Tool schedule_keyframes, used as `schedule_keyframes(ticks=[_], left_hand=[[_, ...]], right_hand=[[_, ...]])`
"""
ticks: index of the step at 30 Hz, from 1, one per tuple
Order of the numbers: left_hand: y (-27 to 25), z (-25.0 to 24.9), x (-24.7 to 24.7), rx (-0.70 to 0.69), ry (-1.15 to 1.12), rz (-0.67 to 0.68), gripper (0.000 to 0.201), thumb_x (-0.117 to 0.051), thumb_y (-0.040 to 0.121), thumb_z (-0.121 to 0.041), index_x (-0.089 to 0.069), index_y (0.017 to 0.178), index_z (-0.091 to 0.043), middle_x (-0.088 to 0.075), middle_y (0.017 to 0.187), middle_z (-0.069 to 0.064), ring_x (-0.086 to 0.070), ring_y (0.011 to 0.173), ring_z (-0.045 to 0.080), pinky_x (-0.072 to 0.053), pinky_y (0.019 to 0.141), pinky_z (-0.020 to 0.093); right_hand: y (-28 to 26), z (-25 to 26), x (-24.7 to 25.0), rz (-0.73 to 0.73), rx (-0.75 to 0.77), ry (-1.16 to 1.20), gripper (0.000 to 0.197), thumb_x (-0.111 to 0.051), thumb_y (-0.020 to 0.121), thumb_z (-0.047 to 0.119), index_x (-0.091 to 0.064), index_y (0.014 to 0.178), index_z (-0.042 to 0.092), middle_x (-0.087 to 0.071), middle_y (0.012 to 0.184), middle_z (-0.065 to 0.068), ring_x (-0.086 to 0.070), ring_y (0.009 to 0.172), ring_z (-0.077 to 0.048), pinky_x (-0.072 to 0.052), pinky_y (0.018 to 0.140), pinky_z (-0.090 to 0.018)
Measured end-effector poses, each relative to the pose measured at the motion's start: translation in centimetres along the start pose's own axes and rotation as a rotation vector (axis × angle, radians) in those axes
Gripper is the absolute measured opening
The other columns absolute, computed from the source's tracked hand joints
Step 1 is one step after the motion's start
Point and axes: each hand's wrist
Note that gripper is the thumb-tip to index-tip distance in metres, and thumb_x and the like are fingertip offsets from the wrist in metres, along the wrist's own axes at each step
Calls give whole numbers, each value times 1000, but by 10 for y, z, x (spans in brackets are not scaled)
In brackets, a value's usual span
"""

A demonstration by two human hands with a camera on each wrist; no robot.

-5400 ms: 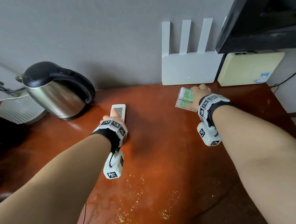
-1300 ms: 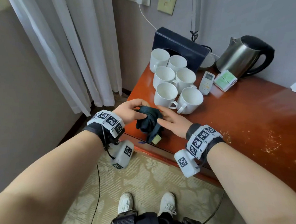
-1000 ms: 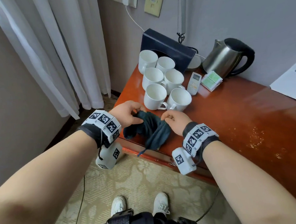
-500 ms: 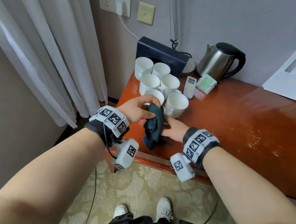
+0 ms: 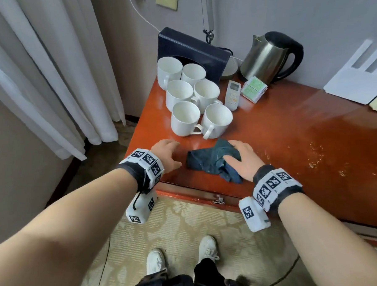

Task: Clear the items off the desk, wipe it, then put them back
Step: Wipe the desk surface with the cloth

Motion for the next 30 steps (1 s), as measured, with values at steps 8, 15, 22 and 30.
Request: schedule_keyframes(ticks=[8, 15, 22, 30], left_hand=[[14, 12, -39, 93, 317, 105, 116, -68, 71, -60, 8, 151, -23, 14, 158, 9, 14, 145, 33, 3, 118, 44], [17, 10, -40, 138, 321, 145, 125, -69, 69, -61, 17, 149, -18, 23, 156, 7, 20, 144, 30, 7, 118, 44], [20, -2, -42, 225, 275, 152, 121, -56, 70, -75, 16, 149, -20, 23, 156, 6, 20, 144, 30, 7, 118, 47], [37, -30, -47, 358, 215, 171, 137, -68, 55, -76, 20, 148, -26, 27, 153, 15, 22, 140, 42, 5, 112, 61]], right_hand=[[9, 21, -80, 51, 165, -490, 70, -42, 96, 40, 2, 149, 33, 0, 159, 3, 3, 147, -24, -8, 117, -43], [17, -7, -73, -59, 186, -557, 59, -45, 94, 32, -19, 146, 40, -8, 158, 3, -8, 144, -23, -17, 111, -45], [-2, -69, -17, -14, -81, -423, 53, -40, 92, 11, -36, 140, 34, -29, 146, -1, -29, 130, -26, -32, 107, -37], [44, -62, 21, -225, -308, -51, 58, -44, 96, 25, -20, 148, 27, -19, 153, -7, -25, 137, -34, -21, 113, -34]])
Point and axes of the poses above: each hand's wrist, its own y-axis towards the middle knuckle, its own x-axis out of the back of the hand, z = x × y
